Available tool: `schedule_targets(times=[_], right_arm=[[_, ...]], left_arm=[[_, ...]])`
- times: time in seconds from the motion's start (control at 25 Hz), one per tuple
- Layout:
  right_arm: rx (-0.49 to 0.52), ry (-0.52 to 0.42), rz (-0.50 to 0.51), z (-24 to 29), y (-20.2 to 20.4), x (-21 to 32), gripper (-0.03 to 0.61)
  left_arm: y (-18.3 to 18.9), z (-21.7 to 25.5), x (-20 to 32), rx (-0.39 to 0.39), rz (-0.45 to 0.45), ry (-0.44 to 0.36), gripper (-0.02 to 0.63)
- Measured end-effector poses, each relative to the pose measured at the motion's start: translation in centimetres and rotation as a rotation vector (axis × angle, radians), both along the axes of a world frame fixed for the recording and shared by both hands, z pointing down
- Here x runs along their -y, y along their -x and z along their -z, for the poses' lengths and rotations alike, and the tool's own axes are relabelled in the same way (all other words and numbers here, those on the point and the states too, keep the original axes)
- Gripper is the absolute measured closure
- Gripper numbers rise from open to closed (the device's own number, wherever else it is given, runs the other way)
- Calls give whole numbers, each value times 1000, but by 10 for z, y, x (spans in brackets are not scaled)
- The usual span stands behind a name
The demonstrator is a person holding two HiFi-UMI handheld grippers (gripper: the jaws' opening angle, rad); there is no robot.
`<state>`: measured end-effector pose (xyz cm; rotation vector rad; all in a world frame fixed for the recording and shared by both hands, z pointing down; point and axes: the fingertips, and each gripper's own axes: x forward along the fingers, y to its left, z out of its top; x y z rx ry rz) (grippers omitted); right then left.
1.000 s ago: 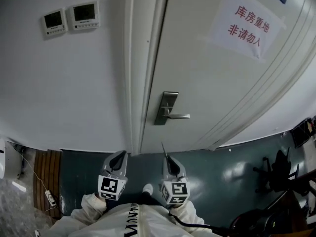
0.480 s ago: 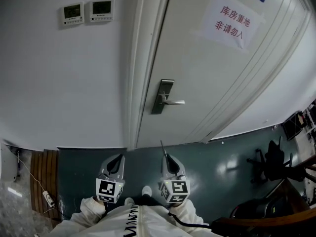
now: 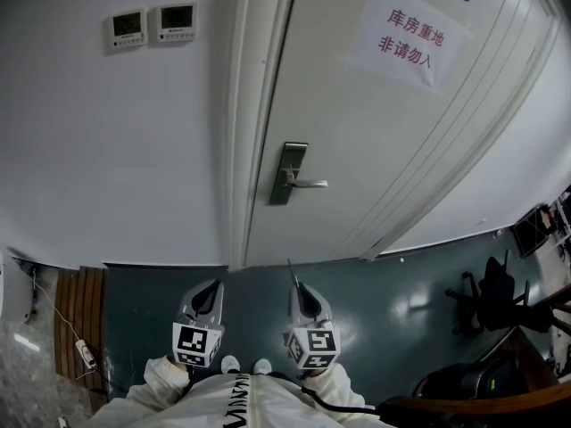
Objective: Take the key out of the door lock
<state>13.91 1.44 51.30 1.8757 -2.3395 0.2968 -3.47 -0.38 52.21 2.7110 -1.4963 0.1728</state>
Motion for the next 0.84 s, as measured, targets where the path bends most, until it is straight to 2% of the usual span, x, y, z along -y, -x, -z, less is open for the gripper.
schedule_targets(times=[0.32,0.84], right_arm=[[5,-9,19,0,-19,6,558],[7,-5,39,-4,-25,8,558]], left_arm=[[-14,3,4,11,33,-10,615],[-27,2,7,20,35,-8,615]])
